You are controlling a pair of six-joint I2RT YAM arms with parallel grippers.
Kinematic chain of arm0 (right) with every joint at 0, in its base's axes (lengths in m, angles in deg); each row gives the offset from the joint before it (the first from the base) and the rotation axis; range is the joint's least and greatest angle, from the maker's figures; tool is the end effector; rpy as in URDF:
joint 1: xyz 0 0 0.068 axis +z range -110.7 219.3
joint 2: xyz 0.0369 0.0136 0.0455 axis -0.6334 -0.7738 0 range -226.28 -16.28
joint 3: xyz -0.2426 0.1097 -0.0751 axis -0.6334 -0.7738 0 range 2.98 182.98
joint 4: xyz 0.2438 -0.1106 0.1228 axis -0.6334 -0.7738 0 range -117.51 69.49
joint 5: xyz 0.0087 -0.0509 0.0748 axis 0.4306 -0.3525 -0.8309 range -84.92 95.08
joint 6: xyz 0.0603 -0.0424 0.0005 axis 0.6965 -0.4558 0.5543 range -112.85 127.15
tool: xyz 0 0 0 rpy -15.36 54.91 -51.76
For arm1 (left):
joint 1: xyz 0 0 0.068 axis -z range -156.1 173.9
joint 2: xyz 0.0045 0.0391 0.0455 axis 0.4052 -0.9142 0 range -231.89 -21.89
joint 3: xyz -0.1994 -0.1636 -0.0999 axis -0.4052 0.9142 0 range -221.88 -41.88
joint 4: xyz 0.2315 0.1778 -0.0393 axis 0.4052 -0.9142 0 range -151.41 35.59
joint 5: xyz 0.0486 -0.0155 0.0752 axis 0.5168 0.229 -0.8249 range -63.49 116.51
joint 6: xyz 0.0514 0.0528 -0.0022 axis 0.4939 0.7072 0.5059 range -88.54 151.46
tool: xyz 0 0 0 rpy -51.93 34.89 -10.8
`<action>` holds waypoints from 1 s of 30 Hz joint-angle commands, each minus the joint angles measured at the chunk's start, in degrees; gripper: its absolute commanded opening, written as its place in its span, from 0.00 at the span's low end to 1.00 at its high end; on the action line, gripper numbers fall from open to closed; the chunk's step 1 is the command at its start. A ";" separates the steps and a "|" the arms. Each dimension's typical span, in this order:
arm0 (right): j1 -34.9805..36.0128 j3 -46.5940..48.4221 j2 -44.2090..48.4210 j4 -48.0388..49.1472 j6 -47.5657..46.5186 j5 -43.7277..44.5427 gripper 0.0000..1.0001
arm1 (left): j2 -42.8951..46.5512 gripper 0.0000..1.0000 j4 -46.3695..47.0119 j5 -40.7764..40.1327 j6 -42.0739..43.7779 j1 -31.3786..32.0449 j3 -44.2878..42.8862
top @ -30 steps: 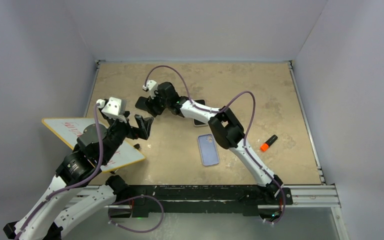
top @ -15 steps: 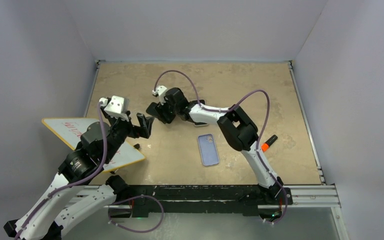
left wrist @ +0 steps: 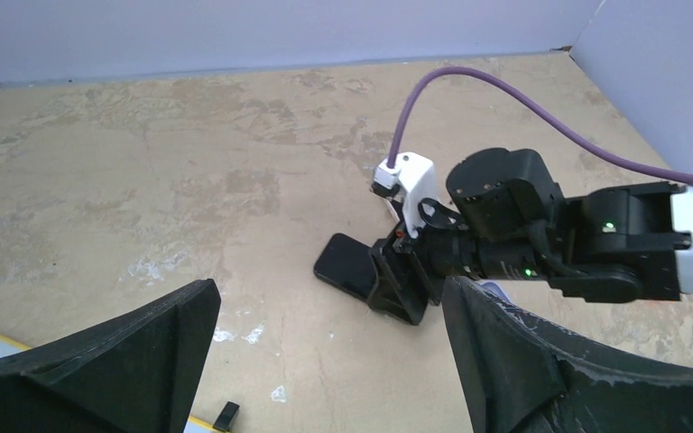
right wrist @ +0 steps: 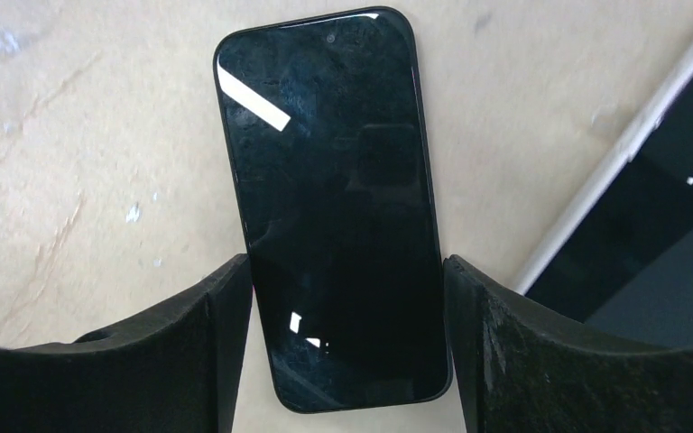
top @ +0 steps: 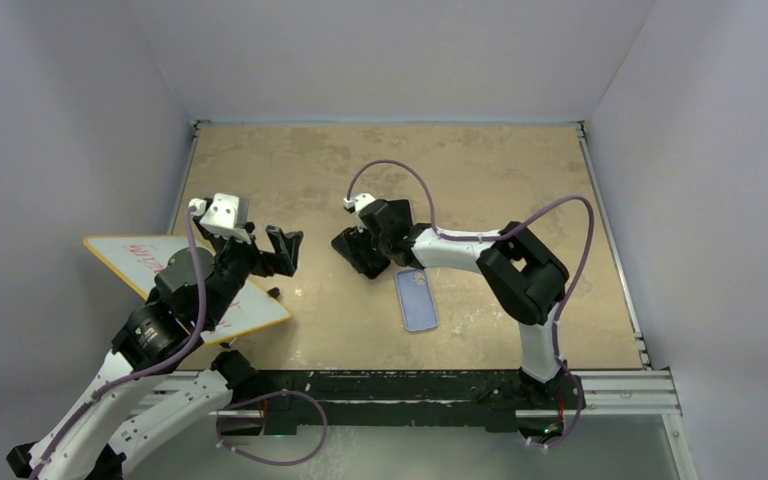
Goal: Put the phone into the phone case
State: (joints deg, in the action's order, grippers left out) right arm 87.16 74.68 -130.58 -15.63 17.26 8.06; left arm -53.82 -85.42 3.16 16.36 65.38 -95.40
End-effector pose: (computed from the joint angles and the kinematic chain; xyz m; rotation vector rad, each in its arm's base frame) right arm 0.3272 0.3568 0.1294 -0.7080 2.1609 0.4889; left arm 0.1358 -0.0875 0.3927 0.0984 1.7334 -0.3758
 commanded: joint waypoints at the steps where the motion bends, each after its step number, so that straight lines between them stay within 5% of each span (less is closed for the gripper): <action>1: 1.23 -1.66 5.75 -3.91 6.72 2.08 0.54 | 0.58 1.00 0.56 -2.29 -1.06 -0.15 -0.24; 10: 3.86 4.92 3.64 -9.19 5.53 5.35 0.78 | 2.75 1.00 0.24 -3.66 -1.34 -0.14 -0.04; 30: 4.95 11.50 -4.94 -13.01 0.95 5.99 0.86 | 4.00 1.00 0.31 -3.86 -1.34 -0.16 0.02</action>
State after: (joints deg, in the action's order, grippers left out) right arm 91.18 83.66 -134.64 -26.77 19.36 13.13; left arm -50.21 -85.83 0.25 15.56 65.38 -95.40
